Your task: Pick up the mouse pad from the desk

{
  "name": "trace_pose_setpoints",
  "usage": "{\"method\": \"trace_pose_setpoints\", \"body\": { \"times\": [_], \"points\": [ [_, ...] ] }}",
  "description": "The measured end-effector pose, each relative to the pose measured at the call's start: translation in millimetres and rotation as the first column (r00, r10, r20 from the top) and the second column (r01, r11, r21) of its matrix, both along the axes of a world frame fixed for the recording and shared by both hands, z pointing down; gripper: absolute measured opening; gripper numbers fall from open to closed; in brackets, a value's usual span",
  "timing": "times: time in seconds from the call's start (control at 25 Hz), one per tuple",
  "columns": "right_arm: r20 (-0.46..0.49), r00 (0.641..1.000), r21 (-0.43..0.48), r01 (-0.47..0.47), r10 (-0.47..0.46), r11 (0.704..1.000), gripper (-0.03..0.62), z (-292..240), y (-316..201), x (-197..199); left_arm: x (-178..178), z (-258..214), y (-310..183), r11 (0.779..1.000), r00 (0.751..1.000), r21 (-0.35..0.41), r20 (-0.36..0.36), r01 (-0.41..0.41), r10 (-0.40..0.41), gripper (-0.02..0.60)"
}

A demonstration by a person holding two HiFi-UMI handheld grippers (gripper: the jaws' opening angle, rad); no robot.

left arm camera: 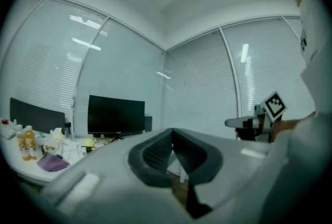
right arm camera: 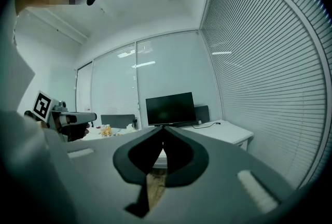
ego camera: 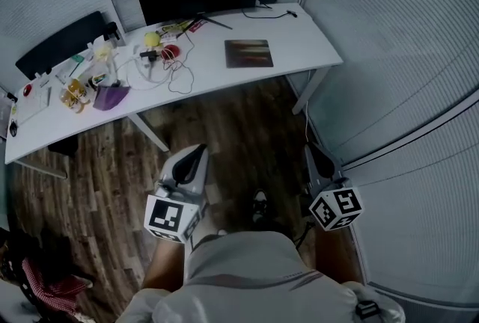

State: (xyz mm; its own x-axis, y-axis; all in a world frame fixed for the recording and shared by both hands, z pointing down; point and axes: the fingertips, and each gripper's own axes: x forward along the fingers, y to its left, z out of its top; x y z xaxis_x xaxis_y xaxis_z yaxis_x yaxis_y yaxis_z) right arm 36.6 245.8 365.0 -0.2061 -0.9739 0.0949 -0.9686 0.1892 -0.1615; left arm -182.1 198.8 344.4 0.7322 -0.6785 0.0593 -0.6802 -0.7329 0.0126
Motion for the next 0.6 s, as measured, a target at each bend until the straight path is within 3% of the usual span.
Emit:
{"method": "trace_pose_setpoints", "body": {
  "times": [0.28,0.6],
  "points": [
    [0.005,0.998,0.036,0.062,-0.062,0.997,0.003,-8.8,-85.2,57.5,56.3,-14.2,-69.4,0.998,0.998,0.034,0.027,0.056,-0.057,0.002],
    [0.041,0.995,0.013,0.087,-0.087,0.996,0.003,-5.1,-166.5,163.4,153.3,-16.0,-136.3,0.995,0.995,-0.008,0.030,0.096,-0.096,0.003]
  ]
}}
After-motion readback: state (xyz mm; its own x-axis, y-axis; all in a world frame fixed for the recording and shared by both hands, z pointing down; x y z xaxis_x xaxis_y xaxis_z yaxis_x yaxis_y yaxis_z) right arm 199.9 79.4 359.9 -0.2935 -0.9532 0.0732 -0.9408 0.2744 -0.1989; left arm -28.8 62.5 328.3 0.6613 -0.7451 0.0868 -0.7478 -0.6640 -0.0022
